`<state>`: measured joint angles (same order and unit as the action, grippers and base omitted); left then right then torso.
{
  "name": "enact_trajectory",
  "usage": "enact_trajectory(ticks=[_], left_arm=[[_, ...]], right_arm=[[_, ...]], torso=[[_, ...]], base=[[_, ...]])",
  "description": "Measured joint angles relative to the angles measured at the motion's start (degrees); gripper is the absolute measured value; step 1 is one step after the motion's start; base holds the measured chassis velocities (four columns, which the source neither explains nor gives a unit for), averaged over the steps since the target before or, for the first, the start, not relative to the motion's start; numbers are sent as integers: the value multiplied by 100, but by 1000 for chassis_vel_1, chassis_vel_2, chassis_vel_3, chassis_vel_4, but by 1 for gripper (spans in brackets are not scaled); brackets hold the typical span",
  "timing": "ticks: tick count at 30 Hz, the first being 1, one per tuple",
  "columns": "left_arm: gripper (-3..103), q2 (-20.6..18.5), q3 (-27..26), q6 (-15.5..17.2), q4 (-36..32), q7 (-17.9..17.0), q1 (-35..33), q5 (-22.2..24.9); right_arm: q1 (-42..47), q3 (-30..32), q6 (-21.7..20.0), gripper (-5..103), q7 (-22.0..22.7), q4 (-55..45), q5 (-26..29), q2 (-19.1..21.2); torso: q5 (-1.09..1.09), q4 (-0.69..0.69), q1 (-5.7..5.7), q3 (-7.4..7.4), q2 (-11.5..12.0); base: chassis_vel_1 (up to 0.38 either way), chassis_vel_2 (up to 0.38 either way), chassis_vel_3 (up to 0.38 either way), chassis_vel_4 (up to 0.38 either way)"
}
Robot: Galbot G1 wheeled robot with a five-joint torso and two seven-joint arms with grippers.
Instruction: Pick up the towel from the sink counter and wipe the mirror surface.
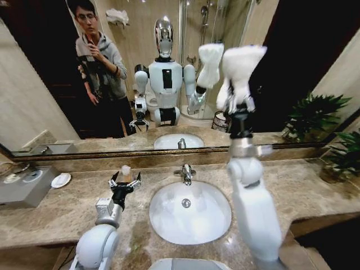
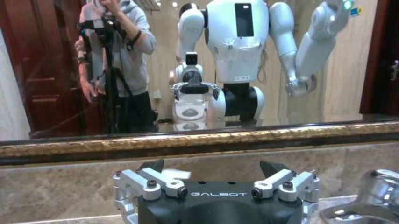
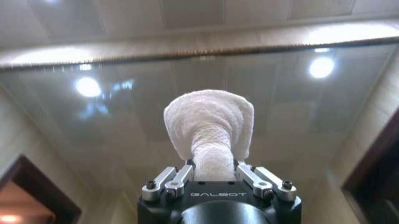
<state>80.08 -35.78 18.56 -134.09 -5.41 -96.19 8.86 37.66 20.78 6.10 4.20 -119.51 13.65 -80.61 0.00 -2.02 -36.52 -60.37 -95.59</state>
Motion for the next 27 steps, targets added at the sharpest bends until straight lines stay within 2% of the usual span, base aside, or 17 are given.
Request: enact_trajectory(ticks=[3, 5, 7, 8, 11, 17, 19, 23, 27], left_arm=[[100, 1, 1, 0, 0, 1, 1, 0], [100, 0, 2, 0, 0, 3, 0, 0], [100, -1, 1, 0, 0, 2, 1, 0], [100, -1, 1, 0, 0, 2, 1, 0], [100, -1, 0, 0, 0, 1, 0, 0], [100, -1, -1, 0, 0, 1, 0, 0], [100, -1, -1, 0, 0, 1, 0, 0], [100, -1, -1, 0, 0, 1, 1, 0], [100, -1, -1, 0, 0, 1, 0, 0]], right_arm=[[-427, -186, -94, 22, 2, 163, -2, -191], [-968, -430, -139, 22, 2, 498, -148, -465], [-1607, -647, -220, 22, 0, 895, -628, -861], [-1607, -647, -220, 22, 0, 895, -628, -861], [-2185, -928, -466, 22, -4, 1305, -1116, -1152], [-2712, -1294, -698, 22, 125, 1972, -1311, -1180], [-2898, -1377, -761, 22, 180, 2409, -1628, -1174], [-2992, -1496, -776, 22, 205, 2622, -1878, -1169], [-3001, -1685, -825, 22, 272, 2713, -1903, -1165]], torso=[[-1, 0, 0, 0, 0], [2, 0, -1, -1, 0], [-3, -6, -2, -1, 0], [-3, -6, -2, -1, 0], [-5, -8, -2, -1, 0], [-4, -3, 0, 0, 0], [-1, -2, 0, -1, 0], [2, 1, -1, 0, 0], [0, -4, 2, 1, 0]], base=[[-118, -98, 51, 65], [-67, -51, 47, 30], [0, 0, 0, 0], [0, 0, 0, 0], [11, 17, -8, -7], [11, 17, -8, -7], [0, 0, 0, 0], [0, 0, 0, 0], [0, 0, 0, 0]])
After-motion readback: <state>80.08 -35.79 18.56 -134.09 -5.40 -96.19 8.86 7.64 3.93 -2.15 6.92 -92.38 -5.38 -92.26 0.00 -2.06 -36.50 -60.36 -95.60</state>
